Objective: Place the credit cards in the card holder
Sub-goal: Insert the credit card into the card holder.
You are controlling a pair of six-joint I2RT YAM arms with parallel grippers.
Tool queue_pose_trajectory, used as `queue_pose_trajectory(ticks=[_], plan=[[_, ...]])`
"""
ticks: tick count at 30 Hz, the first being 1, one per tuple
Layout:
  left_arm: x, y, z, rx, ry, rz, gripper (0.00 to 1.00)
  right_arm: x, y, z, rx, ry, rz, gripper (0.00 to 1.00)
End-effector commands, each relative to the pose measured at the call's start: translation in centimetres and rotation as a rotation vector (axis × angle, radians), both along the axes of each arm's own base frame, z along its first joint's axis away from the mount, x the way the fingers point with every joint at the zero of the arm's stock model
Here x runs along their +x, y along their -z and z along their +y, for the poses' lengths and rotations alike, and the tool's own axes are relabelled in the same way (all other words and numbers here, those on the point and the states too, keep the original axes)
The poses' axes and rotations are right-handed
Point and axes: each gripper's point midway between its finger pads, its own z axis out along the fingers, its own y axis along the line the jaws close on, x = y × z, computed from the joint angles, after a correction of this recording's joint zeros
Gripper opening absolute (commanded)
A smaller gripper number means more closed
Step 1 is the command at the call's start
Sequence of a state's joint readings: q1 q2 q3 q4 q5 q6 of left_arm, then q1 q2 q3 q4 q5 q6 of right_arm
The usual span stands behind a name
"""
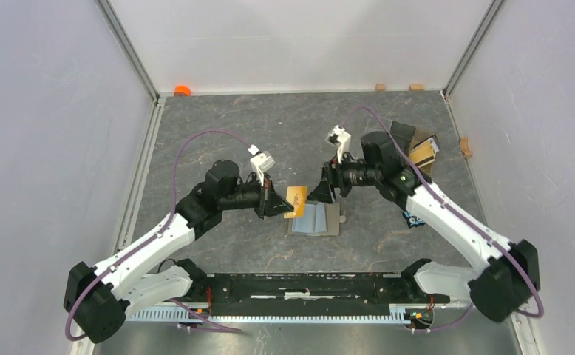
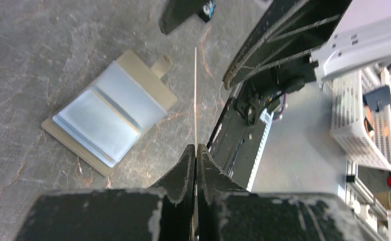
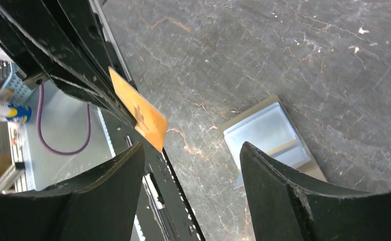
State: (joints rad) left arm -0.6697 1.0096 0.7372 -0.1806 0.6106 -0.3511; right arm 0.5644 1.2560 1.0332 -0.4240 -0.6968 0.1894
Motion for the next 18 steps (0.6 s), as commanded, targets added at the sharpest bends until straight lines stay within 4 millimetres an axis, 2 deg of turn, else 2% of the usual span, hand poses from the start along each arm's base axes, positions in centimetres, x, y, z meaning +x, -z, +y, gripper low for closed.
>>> queue_pose_trajectory(ticks=[1, 5, 7, 11, 16, 18], plan=[[1.7, -5.0, -1.1, -0.27, -0.127, -0.044, 0.02, 0.3, -3.3, 0.6, 0.28, 0.177, -0.015, 0.73], [1.8, -5.6, -1.4, -0.344, -0.13, -0.037, 0.02, -1.4, -4.3, 0.9, 0.441, 0.173, -0.011, 0.65], [1.6, -5.7, -1.5, -0.352, -0.12, -0.038, 0.02, -2.0, -4.6, 1.4, 0.464, 0.151, -0.009, 0.61], [1.2, -5.9, -1.7, -0.37, -0.095, -0.035, 0.02, -2.9, -5.2, 2.5, 0.507, 0.096, 0.002, 0.48], [0.8, -5.6, -1.8, -0.38, -0.078, -0.016, 0.02, -2.4, -4.9, 2.7, 0.527, 0.129, 0.008, 0.28], [0.7, -5.4, -1.9, -0.376, -0.067, -0.006, 0.02, -2.2, -4.7, 2.6, 0.529, 0.144, 0.014, 0.15]])
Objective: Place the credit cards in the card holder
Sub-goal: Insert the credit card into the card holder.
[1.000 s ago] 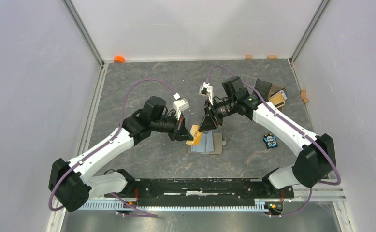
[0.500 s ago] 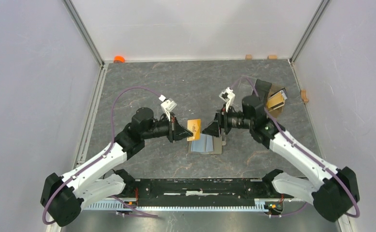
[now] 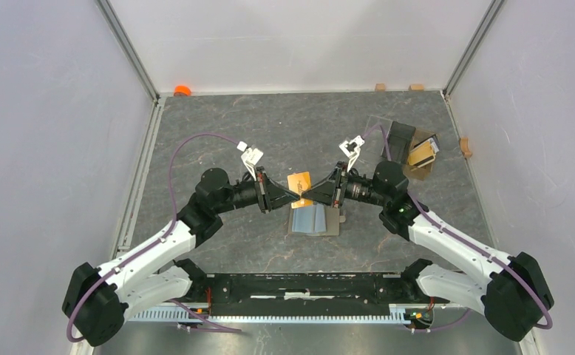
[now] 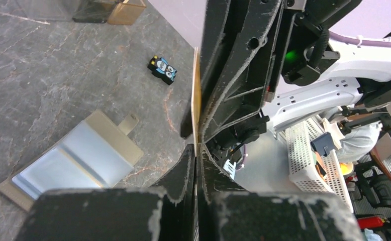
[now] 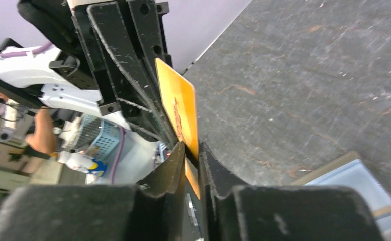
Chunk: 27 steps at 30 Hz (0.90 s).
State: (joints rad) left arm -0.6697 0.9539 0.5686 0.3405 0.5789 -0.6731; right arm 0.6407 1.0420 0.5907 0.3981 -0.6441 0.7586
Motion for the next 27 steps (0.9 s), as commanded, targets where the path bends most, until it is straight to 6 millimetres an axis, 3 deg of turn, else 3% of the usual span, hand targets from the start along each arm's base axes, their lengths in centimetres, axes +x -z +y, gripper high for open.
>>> queue_pose_trajectory(ticks=[1, 2, 4, 6, 9, 12, 14, 19, 27], plan=[[-0.5, -0.4, -0.3, -0.039, 0.036, 0.013, 0.02, 0.6, -1.3, 0.2, 0.07, 0.031, -0.018, 0.08], [-0.5, -0.2, -0.4, -0.034, 0.039, 0.02, 0.02, 0.7, -1.3, 0.2, 0.074, 0.036, -0.016, 0.0], [-0.5, 0.3, -0.4, -0.024, 0.04, 0.036, 0.07, 0.8, -1.1, 0.2, 0.077, 0.048, -0.008, 0.0], [-0.3, 0.8, -0.5, 0.001, 0.034, 0.051, 0.22, 1.2, -0.6, 0.0, 0.067, 0.077, 0.013, 0.0], [0.4, 2.2, -0.1, 0.074, -0.006, 0.067, 0.32, 1.8, 1.3, -0.3, 0.024, 0.123, 0.065, 0.0], [2.1, 5.0, 1.0, 0.197, -0.121, 0.139, 0.74, 2.7, 4.8, -1.0, -0.095, 0.202, 0.162, 0.0], [2.7, 7.1, 1.7, 0.278, -0.169, 0.182, 0.84, 3.4, 7.0, -1.7, -0.185, 0.262, 0.225, 0.0], [2.8, 10.7, 2.1, 0.378, -0.185, 0.274, 0.86, 3.7, 11.1, -3.0, -0.351, 0.339, 0.359, 0.0], [3.7, 14.2, 2.2, 0.463, -0.214, 0.328, 0.82, 2.9, 16.1, -4.7, -0.507, 0.4, 0.499, 0.0]])
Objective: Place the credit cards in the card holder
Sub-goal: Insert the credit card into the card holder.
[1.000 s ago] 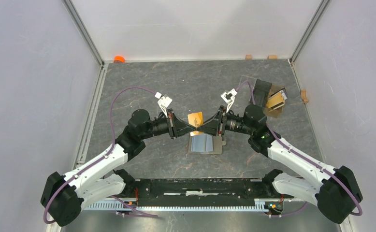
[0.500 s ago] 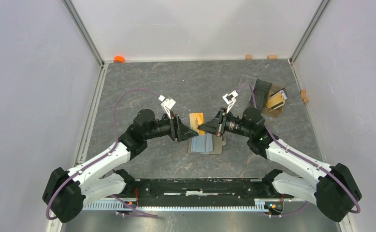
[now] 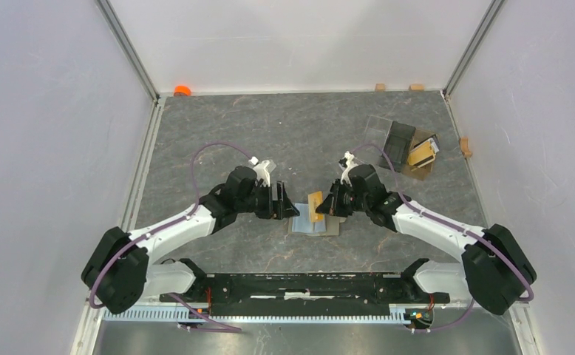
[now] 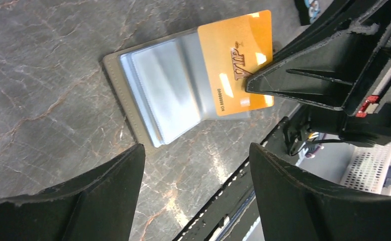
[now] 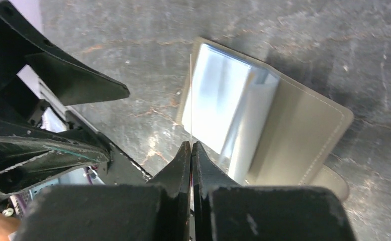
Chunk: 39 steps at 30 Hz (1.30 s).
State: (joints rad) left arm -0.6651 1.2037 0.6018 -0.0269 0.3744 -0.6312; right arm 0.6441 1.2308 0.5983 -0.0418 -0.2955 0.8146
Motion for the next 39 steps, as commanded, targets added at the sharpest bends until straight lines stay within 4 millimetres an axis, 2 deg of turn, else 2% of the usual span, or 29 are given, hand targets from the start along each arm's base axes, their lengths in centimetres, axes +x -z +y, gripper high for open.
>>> queue_pose_trajectory(ticks=[1, 7, 12, 20, 26, 31, 39], plan=[[1.4, 0.5, 0.0, 0.05, -0.01, -0.044, 0.81, 0.1, 1.6, -0.9, -0.07, 0.047, 0.045, 0.0], [1.6, 2.7, -0.4, 0.085, 0.001, 0.003, 0.8, -0.5, 3.2, -1.0, -0.093, 0.039, 0.095, 0.0], [2.1, 3.8, -1.0, 0.102, 0.016, 0.017, 0.68, -1.0, 4.5, -1.5, -0.104, 0.054, 0.128, 0.0], [2.6, 5.5, -1.6, 0.143, 0.037, 0.033, 0.68, -1.9, 6.0, -2.0, -0.068, 0.074, 0.182, 0.0], [2.8, 6.8, -1.5, 0.188, 0.032, 0.044, 0.65, -1.7, 5.7, -1.6, 0.007, 0.084, 0.179, 0.0], [3.0, 8.0, -0.3, 0.278, 0.012, 0.048, 0.63, -1.3, 5.0, -2.0, 0.029, 0.103, 0.167, 0.0], [2.9, 8.7, 0.0, 0.316, 0.011, 0.057, 0.59, -0.9, 4.1, -2.0, 0.048, 0.108, 0.148, 0.0]])
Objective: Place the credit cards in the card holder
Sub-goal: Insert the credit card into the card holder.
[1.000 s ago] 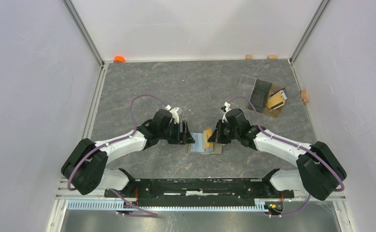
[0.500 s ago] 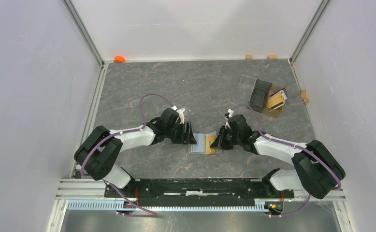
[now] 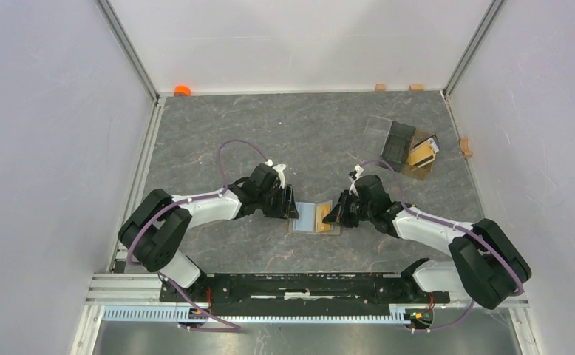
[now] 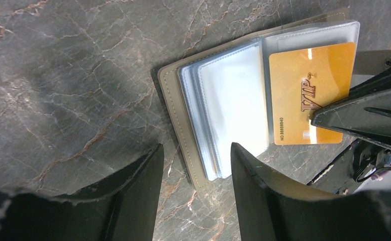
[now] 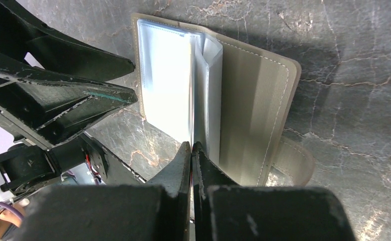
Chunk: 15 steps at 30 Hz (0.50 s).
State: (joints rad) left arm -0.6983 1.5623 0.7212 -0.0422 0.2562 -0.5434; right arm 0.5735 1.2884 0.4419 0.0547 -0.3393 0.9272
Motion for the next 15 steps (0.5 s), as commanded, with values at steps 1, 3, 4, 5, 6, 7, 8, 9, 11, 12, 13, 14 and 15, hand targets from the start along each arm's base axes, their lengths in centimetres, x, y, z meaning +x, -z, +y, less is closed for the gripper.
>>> queue_pose_trajectory(ticks=[1, 3, 4, 5, 6, 7, 8, 9, 11, 12, 13, 14, 15], plan=[[0.6, 0.7, 0.4, 0.064, 0.015, -0.027, 0.58, 0.7, -1.4, 0.5, 0.045, 0.0, -0.042, 0.0], [0.6, 0.7, 0.3, 0.064, 0.017, -0.026, 0.58, 0.6, -1.1, 0.5, 0.04, -0.001, -0.035, 0.0], [0.6, 0.8, 0.2, 0.065, 0.018, -0.023, 0.57, 0.5, -1.0, 0.5, 0.045, -0.004, -0.031, 0.0], [0.6, 0.9, 0.2, 0.066, 0.02, -0.023, 0.57, 0.3, -0.8, 0.6, 0.051, -0.007, -0.026, 0.0], [0.6, 0.8, 0.1, 0.066, 0.02, -0.022, 0.57, 0.2, -0.7, 0.7, 0.058, -0.009, -0.02, 0.0], [0.6, 0.9, 0.1, 0.066, 0.022, -0.022, 0.56, 0.2, -0.6, 0.7, 0.061, -0.009, -0.017, 0.0], [0.6, 0.9, 0.1, 0.066, 0.022, -0.021, 0.56, 0.2, -0.6, 0.8, 0.063, -0.01, -0.017, 0.0], [0.5, 1.0, 0.1, 0.068, 0.024, -0.018, 0.56, 0.2, -0.5, 0.8, 0.061, -0.01, -0.015, 0.0], [0.5, 1.0, 0.1, 0.07, 0.025, -0.017, 0.55, 0.2, -0.3, 0.8, 0.058, -0.011, -0.011, 0.0], [0.4, 1.1, 0.1, 0.07, 0.026, -0.016, 0.54, 0.2, -0.2, 0.8, 0.057, -0.012, -0.007, 0.0], [0.4, 1.1, 0.1, 0.07, 0.027, -0.016, 0.54, 0.2, 0.0, 0.8, 0.053, -0.011, -0.003, 0.0], [0.4, 1.1, 0.1, 0.07, 0.027, -0.015, 0.54, 0.1, 0.1, 0.8, 0.053, -0.013, -0.001, 0.0], [0.4, 1.1, 0.1, 0.071, 0.026, -0.014, 0.53, 0.1, 0.3, 0.8, 0.055, -0.014, 0.003, 0.0]])
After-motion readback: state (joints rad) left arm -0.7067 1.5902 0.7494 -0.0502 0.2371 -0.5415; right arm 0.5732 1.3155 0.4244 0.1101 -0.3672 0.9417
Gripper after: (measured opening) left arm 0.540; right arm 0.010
